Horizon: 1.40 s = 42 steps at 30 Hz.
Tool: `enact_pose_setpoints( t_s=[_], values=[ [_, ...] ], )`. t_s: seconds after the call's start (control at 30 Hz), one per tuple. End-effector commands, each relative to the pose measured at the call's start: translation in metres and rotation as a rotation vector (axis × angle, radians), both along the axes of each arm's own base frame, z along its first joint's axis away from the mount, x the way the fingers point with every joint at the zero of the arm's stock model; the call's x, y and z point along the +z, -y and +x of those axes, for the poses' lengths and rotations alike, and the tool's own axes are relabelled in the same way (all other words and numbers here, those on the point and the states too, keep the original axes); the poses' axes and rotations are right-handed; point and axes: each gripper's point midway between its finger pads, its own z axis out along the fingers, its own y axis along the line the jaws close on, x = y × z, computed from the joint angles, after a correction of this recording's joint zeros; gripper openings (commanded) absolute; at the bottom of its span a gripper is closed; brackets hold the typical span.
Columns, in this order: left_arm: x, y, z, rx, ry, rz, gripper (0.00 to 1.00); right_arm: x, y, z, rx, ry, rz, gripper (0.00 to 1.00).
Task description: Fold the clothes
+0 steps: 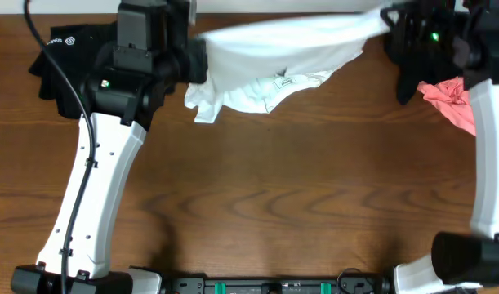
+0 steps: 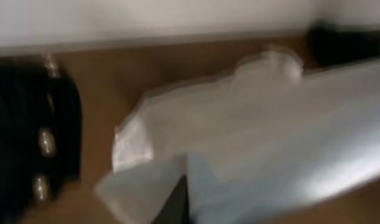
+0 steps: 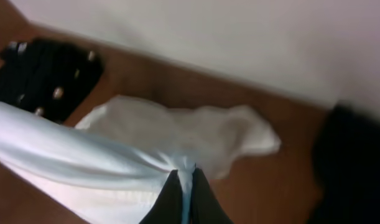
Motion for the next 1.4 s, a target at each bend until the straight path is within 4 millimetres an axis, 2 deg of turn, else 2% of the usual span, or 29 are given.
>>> enact_pose_setpoints(
  t_s=[0.0,0.17,0.27,0.5,0.77,0.9,1.2,1.37],
  values=[
    [-0.015,0.003,-0.024,-0.012,-0.130,-0.033,0.06,0.004,0.012,-0.030,-0.052,-0.062,-0.026,0.01],
    [-0.044,-0.003,-0.069,0.021,-0.366,-0.032,0.06,-0.033,0.013,-0.078,-0.066,-0.321,-0.037,0.01],
    [-0.053,-0.003,-0.092,0.023,-0.474,-0.038,0.06,-0.050,0.016,-0.107,-0.078,-0.466,-0.055,0.01],
    [-0.063,0.010,-0.134,-0.031,-0.626,0.001,0.06,-0.071,0.032,-0.152,-0.161,-0.684,-0.133,0.01],
    [-0.071,0.040,-0.168,-0.131,-0.696,0.072,0.06,-0.076,0.041,-0.158,-0.237,-0.717,-0.153,0.01],
    [-0.090,0.039,-0.180,-0.099,-0.748,0.128,0.06,-0.083,0.043,-0.160,-0.243,-0.743,-0.166,0.01],
    [-0.145,0.027,-0.215,-0.062,-0.944,0.184,0.06,-0.109,0.047,-0.172,-0.244,-0.836,-0.201,0.01],
    [-0.156,0.028,-0.228,-0.066,-1.004,0.165,0.06,-0.116,0.051,-0.176,-0.253,-0.861,-0.226,0.01]
  ],
)
